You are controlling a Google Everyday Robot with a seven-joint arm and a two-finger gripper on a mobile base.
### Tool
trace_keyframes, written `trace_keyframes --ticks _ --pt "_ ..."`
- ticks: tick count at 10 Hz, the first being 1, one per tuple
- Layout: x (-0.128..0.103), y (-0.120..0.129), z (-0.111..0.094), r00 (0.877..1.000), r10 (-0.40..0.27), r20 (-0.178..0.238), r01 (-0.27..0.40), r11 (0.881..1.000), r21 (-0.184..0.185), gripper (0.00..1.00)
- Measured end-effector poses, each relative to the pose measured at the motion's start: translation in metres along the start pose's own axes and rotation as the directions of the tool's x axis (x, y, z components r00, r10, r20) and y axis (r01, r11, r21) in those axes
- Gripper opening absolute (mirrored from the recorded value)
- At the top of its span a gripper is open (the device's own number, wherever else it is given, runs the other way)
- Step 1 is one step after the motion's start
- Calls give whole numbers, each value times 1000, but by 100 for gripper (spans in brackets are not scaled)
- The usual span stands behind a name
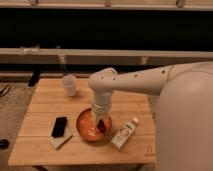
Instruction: Place the pepper in the ceramic bowl
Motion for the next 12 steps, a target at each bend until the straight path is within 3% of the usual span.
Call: trace_keyframes --ticks 6,9,12 --pt "-24 4 8 1000 -1 23 1 1000 -5 78" --pt "-52 -13 -11 996 53 72 -52 999 -16 78" --pt "-72 -37 -28 989 123 80 -121 992 -28 78"
